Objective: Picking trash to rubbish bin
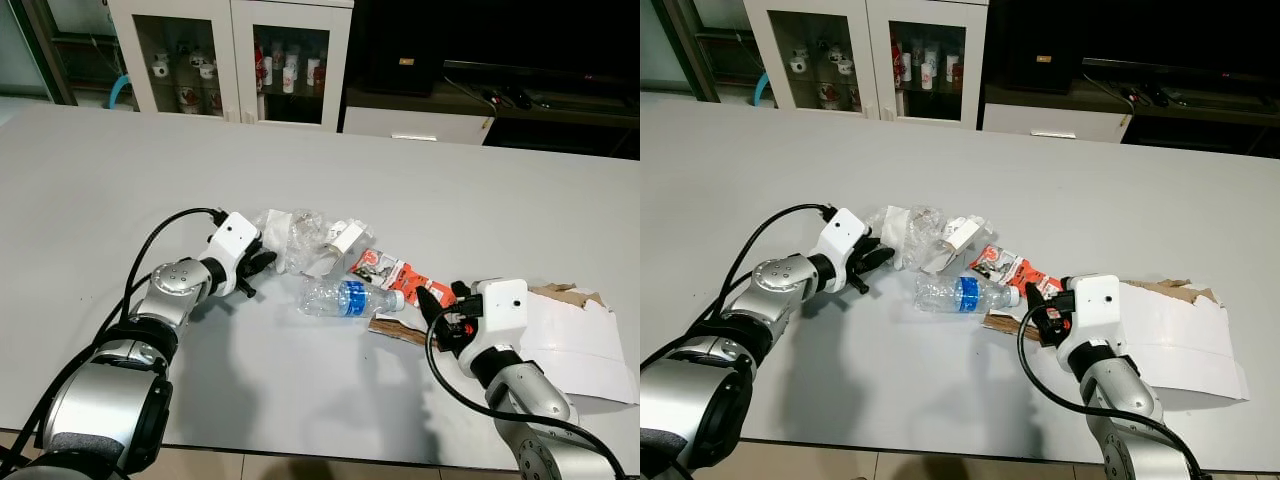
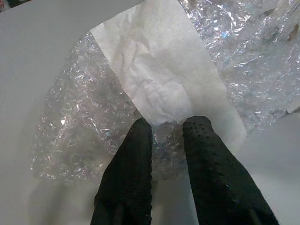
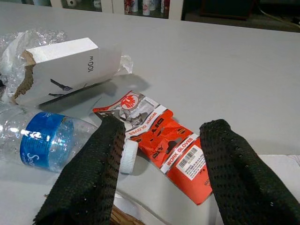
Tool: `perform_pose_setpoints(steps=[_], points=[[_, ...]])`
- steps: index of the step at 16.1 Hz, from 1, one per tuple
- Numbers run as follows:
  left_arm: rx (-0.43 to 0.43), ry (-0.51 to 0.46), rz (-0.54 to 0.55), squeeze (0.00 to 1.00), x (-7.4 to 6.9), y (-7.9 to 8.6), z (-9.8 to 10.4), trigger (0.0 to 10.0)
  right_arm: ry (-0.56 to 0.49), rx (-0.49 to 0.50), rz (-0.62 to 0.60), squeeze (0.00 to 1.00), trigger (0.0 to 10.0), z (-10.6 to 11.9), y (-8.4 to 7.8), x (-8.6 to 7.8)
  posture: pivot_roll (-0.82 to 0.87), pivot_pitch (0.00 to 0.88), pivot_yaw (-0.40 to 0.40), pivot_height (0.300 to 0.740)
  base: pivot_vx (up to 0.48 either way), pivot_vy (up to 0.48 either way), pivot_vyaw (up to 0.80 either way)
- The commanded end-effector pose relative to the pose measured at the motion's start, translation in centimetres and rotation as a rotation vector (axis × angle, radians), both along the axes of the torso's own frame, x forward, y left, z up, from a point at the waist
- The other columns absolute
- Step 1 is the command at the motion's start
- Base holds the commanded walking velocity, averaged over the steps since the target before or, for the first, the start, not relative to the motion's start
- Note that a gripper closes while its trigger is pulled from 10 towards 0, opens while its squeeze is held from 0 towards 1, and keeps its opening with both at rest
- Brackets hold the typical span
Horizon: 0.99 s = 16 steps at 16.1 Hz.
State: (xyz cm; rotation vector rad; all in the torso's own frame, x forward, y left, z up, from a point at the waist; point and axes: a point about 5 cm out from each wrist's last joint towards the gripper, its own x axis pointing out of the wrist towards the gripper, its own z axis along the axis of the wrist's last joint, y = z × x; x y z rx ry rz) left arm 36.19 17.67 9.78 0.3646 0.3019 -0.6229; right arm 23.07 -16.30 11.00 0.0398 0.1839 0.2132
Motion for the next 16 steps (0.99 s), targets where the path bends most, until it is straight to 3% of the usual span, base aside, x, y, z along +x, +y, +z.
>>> perform_pose_setpoints(steps=[1,7,13,16], points=[[0.001,-0.006,-0.015,0.0,0.3,-0.1,0.6,0.0,-0.011,-0.003,0.004,0.0,10.0,0.1,-0.1,0.3,-0.15,0.0,-0.06,0.74,0.0,0.0,0.0],[-0.033,-0.023,-0.017,0.0,0.4,0.3,1.1,0.0,-0.016,-0.004,0.002,0.0,10.0,0.1,0.0,0.3,-0.15,0.0,-0.051,0.74,0.0,0.0,0.0],[-0.244,-0.183,0.003,0.0,0.0,3.0,3.6,0.0,-0.015,-0.001,-0.005,0.0,10.0,0.0,-0.1,0.1,-0.13,0.0,-0.06,0.74,0.0,0.0,0.0],[-0.379,-0.313,-0.044,0.0,-2.3,3.0,5.1,0.0,-0.02,0.004,0.017,0.0,10.0,0.0,0.3,0.7,-0.1,0.0,-0.084,0.74,0.0,0.0,0.0]])
